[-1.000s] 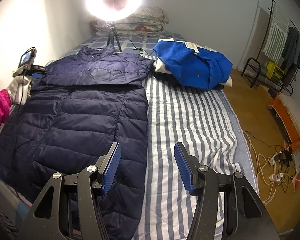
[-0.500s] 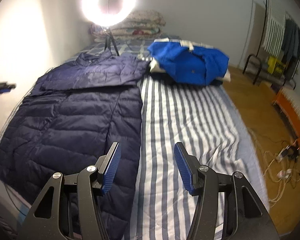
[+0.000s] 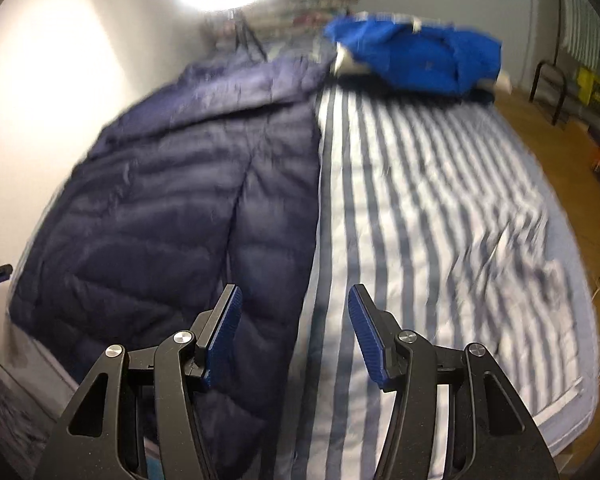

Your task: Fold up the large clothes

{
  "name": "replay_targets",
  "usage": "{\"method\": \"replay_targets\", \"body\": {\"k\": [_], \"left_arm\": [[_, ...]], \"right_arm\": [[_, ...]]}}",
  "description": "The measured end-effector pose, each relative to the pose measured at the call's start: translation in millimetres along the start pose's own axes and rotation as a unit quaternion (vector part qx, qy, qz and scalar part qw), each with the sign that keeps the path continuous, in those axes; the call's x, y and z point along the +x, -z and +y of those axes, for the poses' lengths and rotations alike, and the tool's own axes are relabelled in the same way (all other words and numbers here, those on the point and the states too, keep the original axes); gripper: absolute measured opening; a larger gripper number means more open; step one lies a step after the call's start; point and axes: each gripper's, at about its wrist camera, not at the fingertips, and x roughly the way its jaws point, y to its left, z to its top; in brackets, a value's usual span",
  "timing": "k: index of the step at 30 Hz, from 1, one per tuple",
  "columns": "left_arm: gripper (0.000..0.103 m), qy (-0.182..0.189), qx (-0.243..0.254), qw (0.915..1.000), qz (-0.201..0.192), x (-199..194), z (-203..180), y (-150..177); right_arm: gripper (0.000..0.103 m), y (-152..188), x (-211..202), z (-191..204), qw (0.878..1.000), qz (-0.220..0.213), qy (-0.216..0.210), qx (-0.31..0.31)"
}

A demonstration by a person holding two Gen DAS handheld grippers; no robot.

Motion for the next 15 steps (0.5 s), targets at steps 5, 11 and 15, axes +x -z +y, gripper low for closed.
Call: {"method": "replay_targets", "body": {"k": [5,11,15], "left_arm": [[0.066,0.032,-0.022,0.999,0.022,14,13,9],[0.06,0.047,0.003,0.9985,0.026,20,1,11],[0.052,0.046,0.021,0.9984,0.025,20,-4,15]], "right_arm": [[0.054,17,-1,-3,0.997,0.039,-0.058,0.026],[0.055,44,7,-16,0.989,0.074,-0.098,0.08],[0.055,55,14,-17,0.986,0.088,-0.108,0.091]]}}
